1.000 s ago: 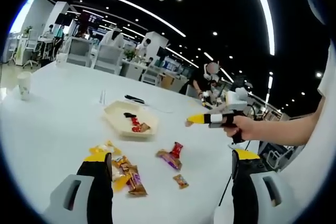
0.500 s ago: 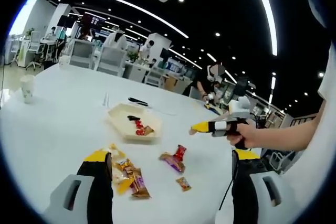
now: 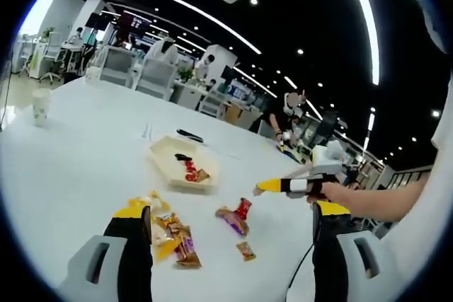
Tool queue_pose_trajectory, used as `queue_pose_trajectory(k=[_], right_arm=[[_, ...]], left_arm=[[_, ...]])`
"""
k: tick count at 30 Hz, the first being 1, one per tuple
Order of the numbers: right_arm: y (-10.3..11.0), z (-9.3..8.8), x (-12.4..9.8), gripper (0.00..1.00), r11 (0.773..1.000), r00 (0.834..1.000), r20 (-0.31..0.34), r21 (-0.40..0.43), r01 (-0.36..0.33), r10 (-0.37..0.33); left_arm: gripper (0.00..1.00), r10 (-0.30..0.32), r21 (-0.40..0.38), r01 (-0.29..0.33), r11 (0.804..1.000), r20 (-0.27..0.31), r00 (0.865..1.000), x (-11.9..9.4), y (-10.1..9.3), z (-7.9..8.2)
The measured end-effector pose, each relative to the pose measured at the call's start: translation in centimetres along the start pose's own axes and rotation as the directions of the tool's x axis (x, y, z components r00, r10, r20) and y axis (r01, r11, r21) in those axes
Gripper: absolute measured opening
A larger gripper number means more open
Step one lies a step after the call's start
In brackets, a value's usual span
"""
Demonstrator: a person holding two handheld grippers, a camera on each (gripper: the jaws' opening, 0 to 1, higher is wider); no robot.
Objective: Place the target food into the container with the food tongs after gripping and lifting it, then release it inside without dropping or visibly crushing the food.
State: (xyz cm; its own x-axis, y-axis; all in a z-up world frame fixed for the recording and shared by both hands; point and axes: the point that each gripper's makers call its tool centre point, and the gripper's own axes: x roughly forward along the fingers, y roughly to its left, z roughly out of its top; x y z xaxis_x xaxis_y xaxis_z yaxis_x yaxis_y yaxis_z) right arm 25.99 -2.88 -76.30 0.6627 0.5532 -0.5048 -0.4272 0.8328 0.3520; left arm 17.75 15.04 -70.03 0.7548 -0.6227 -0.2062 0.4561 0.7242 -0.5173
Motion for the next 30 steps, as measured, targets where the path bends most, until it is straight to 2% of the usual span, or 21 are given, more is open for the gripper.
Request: queue_pose_trajectory(k=[5, 10, 18, 23, 24, 25, 26, 30], right_arm=[[0.1, -0.4, 0.4, 0.27, 1.000, 1.000, -0.005, 0.012, 0.014, -0.014], [0.4, -0.9, 0.5, 0.27, 1.000, 1.000, -0.008, -0.012, 0.028, -0.028], [0.5, -1.7, 0.5, 0.27, 0.998, 0.998, -0.010, 0.012, 0.062, -0.062], [0.7, -2.0, 0.9, 0.27, 0.996, 0.997, 0.000, -0.030, 0.082, -0.082], [0.7, -2.1, 1.0, 0.27, 0.996, 0.996, 0.002, -0.028, 0.088, -0.088], [0.6, -2.2, 1.0, 0.27, 0.995, 0.996, 0.004, -0.026, 0.093, -0.093], [0.5, -2.4, 1.1, 0.27, 0.994, 0.995, 0.004, -0.027, 0.102, -0.102], [0.5, -3.1, 1.4, 0.28, 0.991, 0.993, -0.007, -0.051, 0.120, -0.121]], left_arm=[[0.95, 0.004, 0.026, -0.004, 1.000, -0.002, 1.000, 0.0, 0.3, 0.7], [0.98, 0.000, 0.049, 0.002, 0.999, -0.044, 0.999, -0.1, 0.8, 0.0], [0.99, -0.026, 0.072, 0.031, 0.997, -0.069, 0.997, 0.1, 0.5, 0.1], [0.99, -0.049, 0.083, 0.058, 0.995, -0.105, 0.993, 0.4, 0.3, -0.1], [0.99, -0.052, 0.089, 0.061, 0.994, -0.105, 0.993, 0.5, 0.3, 0.0], [0.99, -0.023, 0.148, 0.032, 0.988, -0.066, 0.998, 0.6, 0.8, 0.8], [0.99, -0.026, 0.182, 0.032, 0.983, -0.034, 0.999, 0.6, 0.8, 1.4], [0.99, -0.051, 0.130, 0.058, 0.990, -0.055, 0.997, 0.5, 0.3, 1.4]])
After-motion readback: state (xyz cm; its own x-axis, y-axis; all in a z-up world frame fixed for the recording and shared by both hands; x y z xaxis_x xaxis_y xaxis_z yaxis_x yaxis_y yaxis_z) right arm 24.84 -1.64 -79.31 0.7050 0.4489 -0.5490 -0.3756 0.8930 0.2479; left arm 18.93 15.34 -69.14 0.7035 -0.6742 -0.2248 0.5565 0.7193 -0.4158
